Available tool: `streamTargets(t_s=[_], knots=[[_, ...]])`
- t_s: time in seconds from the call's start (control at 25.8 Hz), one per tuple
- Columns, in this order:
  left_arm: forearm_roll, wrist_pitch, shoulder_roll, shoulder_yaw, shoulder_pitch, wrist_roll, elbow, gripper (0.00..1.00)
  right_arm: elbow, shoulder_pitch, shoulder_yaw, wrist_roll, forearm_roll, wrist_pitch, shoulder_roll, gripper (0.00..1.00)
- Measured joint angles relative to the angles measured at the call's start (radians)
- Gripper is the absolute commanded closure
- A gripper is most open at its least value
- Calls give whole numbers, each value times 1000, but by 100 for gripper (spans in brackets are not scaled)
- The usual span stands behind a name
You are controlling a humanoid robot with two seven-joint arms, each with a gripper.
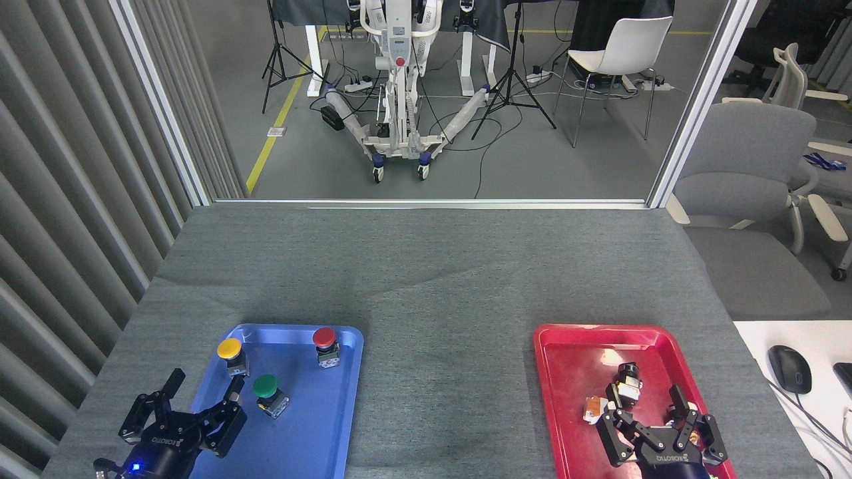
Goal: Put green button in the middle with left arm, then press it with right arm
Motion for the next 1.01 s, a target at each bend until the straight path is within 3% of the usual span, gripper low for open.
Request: streamTargets(t_s=[1.01], knots=[[-4,-13,-5,1,-5,16,5,1,2,-3,-35,0,1,-1,11,0]])
